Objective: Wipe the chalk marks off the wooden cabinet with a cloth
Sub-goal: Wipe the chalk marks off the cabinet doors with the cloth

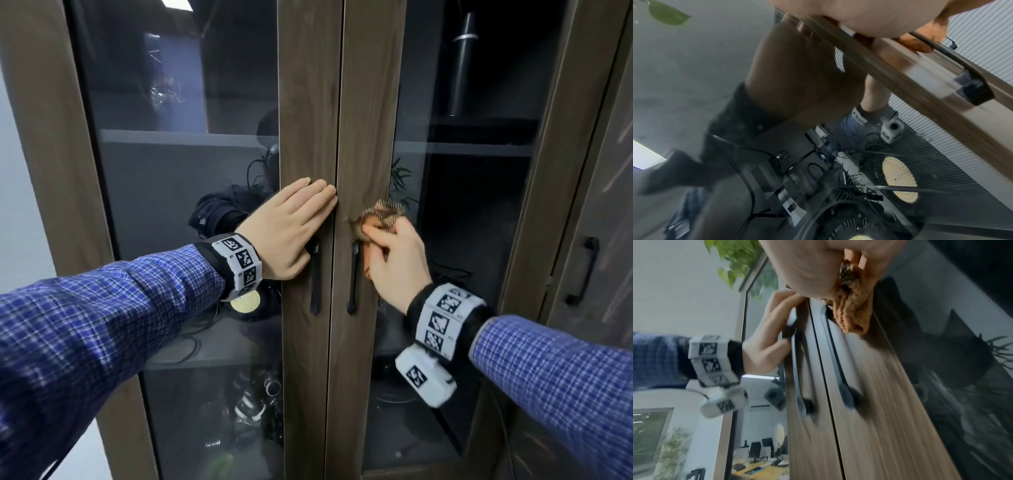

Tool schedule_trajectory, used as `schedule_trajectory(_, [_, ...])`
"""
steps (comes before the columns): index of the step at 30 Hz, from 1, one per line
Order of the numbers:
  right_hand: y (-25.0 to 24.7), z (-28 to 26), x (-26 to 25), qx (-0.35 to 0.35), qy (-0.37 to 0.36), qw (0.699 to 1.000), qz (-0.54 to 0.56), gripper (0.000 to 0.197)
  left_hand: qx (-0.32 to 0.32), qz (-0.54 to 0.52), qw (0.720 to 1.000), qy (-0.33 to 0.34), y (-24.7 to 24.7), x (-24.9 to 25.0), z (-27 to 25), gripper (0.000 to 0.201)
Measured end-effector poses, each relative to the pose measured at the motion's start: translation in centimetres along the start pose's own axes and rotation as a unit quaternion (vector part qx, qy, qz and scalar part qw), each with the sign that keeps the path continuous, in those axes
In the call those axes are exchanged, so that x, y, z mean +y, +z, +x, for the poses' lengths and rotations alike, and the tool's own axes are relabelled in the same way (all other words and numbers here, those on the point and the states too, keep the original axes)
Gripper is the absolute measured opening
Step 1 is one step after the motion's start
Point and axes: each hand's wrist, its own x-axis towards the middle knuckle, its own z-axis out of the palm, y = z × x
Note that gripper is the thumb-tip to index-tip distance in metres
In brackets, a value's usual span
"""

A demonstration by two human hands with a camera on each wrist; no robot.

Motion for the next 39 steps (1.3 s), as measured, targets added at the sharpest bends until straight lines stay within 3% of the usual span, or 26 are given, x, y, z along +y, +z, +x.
schedule_trajectory(4, [0.2,-0.4,0.4,-0.059,-0.047,0.996,-0.037,0.031,0.010,-0.009,1.000,-0.002,0.0,0.0,0.0,0.096])
schedule_trajectory(8, [-0.4,-0.3,0.4,-0.077,-0.041,0.996,-0.010,0.031,-0.003,-0.007,1.000,0.003,-0.7,-0.4,-0.1,0.095])
schedule_trajectory(13, [-0.8,-2.2,1.5,-0.134,-0.006,0.989,-0.062,0.029,-0.017,-0.003,1.000,0.014,-1.4,-1.2,-0.5,0.096])
schedule_trajectory(17, [-1.2,0.9,0.4,-0.084,-0.041,0.994,-0.062,0.028,-0.018,-0.018,0.999,0.033,-1.6,-1.8,-0.4,0.101])
schedule_trajectory(20, [-1.2,4.2,-2.3,-0.069,-0.118,0.983,-0.126,0.029,-0.011,-0.059,0.997,0.039,-1.3,-2.0,-0.4,0.100])
schedule_trajectory(25, [-0.5,3.3,-3.3,-0.207,-0.261,0.898,-0.288,0.015,0.030,-0.139,0.989,0.030,-0.7,-1.5,-0.6,0.095])
schedule_trajectory(29, [0.3,2.9,-3.6,-0.232,-0.328,0.838,-0.369,0.005,0.032,-0.142,0.989,0.033,-0.6,-1.6,-0.6,0.093])
schedule_trajectory(32, [1.1,2.4,-3.6,-0.282,-0.392,0.768,-0.422,0.001,0.034,-0.135,0.990,0.038,-0.7,-1.5,-0.6,0.091])
schedule_trajectory(36, [4.1,-3.8,-1.4,-0.407,-0.388,0.691,-0.454,0.006,0.028,-0.120,0.992,0.030,-1.0,-1.5,-0.7,0.091])
schedule_trajectory(39, [5.5,-9.5,1.0,-0.492,-0.341,0.656,-0.460,0.010,0.017,-0.107,0.994,0.032,-1.3,-1.7,-0.7,0.088])
